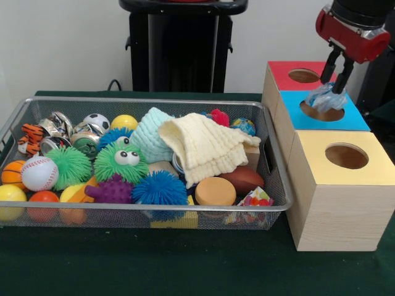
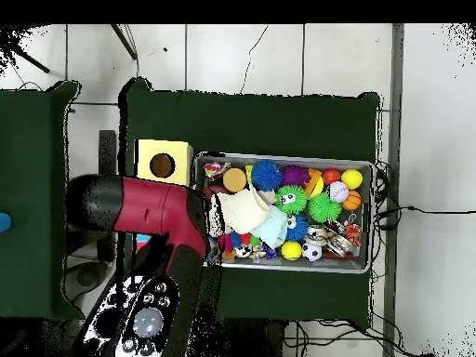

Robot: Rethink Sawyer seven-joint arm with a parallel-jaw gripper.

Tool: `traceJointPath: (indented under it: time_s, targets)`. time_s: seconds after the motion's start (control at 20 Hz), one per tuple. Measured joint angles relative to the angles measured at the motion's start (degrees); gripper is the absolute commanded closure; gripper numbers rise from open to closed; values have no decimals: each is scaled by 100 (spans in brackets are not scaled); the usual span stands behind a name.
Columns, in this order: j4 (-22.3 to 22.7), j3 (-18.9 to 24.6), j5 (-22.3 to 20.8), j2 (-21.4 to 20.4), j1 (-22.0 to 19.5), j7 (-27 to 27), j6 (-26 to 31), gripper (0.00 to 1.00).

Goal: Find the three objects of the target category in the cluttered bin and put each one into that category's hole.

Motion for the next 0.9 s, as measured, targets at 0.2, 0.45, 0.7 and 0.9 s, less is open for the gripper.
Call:
traceJointPath:
  time_s: [0.2,0.45,0.7,0.9]
  targets:
    - [0,1,1,42,117,0,0,100]
    - [2,41,39,61,85,0,-32,100]
    - [22,218,91,77,-83,0,-317,100]
    - [69,273,97,70,-210,0,-446,100]
